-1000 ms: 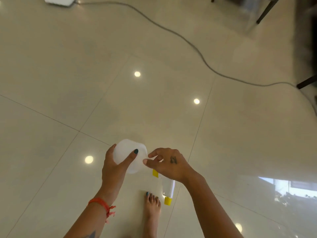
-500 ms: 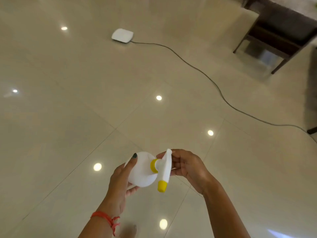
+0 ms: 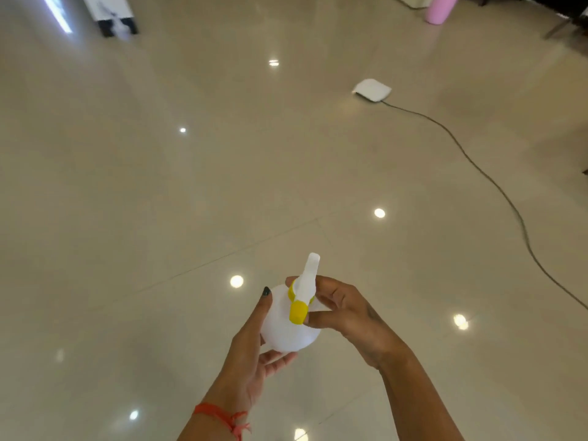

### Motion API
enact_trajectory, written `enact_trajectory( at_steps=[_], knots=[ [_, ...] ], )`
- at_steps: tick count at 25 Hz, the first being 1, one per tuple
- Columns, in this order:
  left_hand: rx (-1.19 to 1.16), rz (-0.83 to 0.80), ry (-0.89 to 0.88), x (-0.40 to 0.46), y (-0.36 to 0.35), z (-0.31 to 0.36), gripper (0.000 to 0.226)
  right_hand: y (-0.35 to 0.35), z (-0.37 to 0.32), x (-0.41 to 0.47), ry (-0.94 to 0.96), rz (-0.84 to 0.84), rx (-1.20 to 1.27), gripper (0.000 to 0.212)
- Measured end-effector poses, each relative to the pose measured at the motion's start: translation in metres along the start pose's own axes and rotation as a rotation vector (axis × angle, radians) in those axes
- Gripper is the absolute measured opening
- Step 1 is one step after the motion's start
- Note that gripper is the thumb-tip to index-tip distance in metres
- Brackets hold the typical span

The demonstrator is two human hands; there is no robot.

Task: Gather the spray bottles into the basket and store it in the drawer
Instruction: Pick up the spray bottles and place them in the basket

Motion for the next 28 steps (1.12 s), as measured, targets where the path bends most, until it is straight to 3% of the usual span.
enact_trajectory(
  at_steps=[4,9,19,28],
  knots=[
    [-0.187,0.066,-0.071,-0.023,0.084,0.007,0.027,-0.09,-0.018,-0.003,0.092,-0.092,-0.069,0.045],
    [-0.425,0.171,-0.123,-0.077,0.215,0.0,0.036,-0.228,-0.036,-0.04,0.208,-0.242,-0.156,0.042],
    [-0.732,0.346,-0.296,-0.231,0.504,-0.071,0.041,-0.535,-0.031,-0.2,0.344,-0.545,-0.28,0.041],
    [-0.99,0.571,-0.429,-0.349,0.691,-0.145,0.032,-0.742,-0.017,-0.346,0.507,-0.771,-0.332,0.034]
  ],
)
Point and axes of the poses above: each hand's wrist, its own x-axis towards the middle knuckle, its own y-axis out of the back of the hand, z = x × y, the point moved 1 cm from there along x, towards the middle knuckle, and after that the axes turned 7 degrees about z, right-handed, at the moved point
